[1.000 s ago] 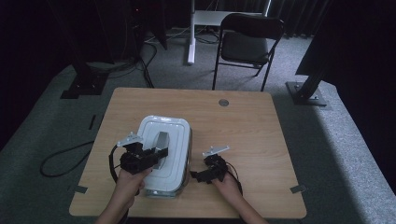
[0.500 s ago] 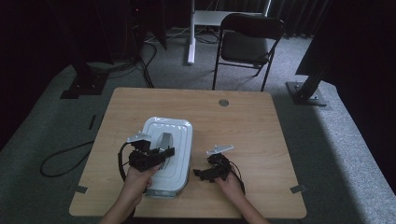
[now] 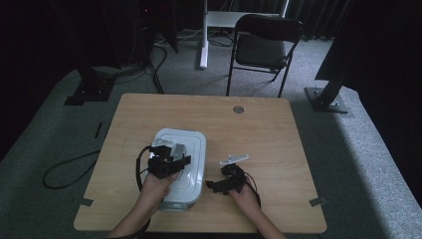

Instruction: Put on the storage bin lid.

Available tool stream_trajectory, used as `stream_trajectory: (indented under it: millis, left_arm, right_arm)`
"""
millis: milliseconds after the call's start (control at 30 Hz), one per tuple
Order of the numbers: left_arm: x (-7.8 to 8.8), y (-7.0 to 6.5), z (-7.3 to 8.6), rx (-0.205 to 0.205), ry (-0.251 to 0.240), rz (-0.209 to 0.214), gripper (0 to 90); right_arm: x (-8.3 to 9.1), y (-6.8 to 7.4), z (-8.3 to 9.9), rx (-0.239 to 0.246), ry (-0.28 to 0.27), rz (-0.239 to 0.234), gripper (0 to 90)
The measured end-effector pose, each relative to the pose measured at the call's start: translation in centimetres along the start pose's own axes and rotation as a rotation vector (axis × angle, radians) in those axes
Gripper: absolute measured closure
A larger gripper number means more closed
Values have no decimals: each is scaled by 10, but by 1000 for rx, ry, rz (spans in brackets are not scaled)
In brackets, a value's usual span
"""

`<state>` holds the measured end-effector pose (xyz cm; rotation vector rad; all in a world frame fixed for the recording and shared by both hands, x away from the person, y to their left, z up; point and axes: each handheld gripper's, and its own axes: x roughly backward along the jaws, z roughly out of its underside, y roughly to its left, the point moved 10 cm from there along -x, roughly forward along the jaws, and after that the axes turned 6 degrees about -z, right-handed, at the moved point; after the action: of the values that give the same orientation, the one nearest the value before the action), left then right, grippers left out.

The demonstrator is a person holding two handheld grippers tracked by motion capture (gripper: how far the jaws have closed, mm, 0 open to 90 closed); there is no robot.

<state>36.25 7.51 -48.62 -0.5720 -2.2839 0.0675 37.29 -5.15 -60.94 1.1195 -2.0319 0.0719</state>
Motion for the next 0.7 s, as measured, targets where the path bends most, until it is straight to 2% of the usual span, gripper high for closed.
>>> stream_trajectory:
  millis: [100, 133, 167, 200, 233, 300, 367, 400, 467, 567, 633, 700]
  left_arm:
    - [-1, 0, -1, -6, 0, -7, 634]
    - [-1, -1, -2, -3, 2, 11, 604]
    - [-1, -2, -2, 4, 3, 35, 556]
    - [0, -2, -2, 0, -2, 35, 507]
    - [1, -5, -2, -4, -5, 54, 445]
    - [4, -5, -2, -7, -10, 47, 342]
    - [11, -12, -4, -48, -23, 94, 246]
    - [15, -13, -6, -70, -40, 88, 182]
    - [22, -10, -9, -103, -65, 39, 176]
    - [29, -3, -10, -131, -72, 35, 174]
    - [32, 1, -8, -105, -60, 68, 110]
    - [34, 5, -7, -89, -53, 71, 105]
  right_arm:
    - [0, 1, 0, 2, -1, -2, 137]
    - [1, 2, -1, 2, -1, -3, 137]
    - [1, 2, 0, 3, 0, -2, 137]
    - [1, 2, 0, 3, 1, 0, 137]
    - [2, 1, 0, 1, 2, -1, 137]
    - [3, 0, 1, -5, 2, 0, 137]
    - [6, -2, 2, -11, 1, 0, 137]
    - [7, -3, 3, -14, 4, 1, 137]
    - [9, -6, 5, -18, 3, 6, 137]
    - [14, -10, 6, -29, -4, 9, 137]
    - [16, -12, 5, -36, -15, 9, 137]
    - [18, -14, 4, -33, -21, 12, 137]
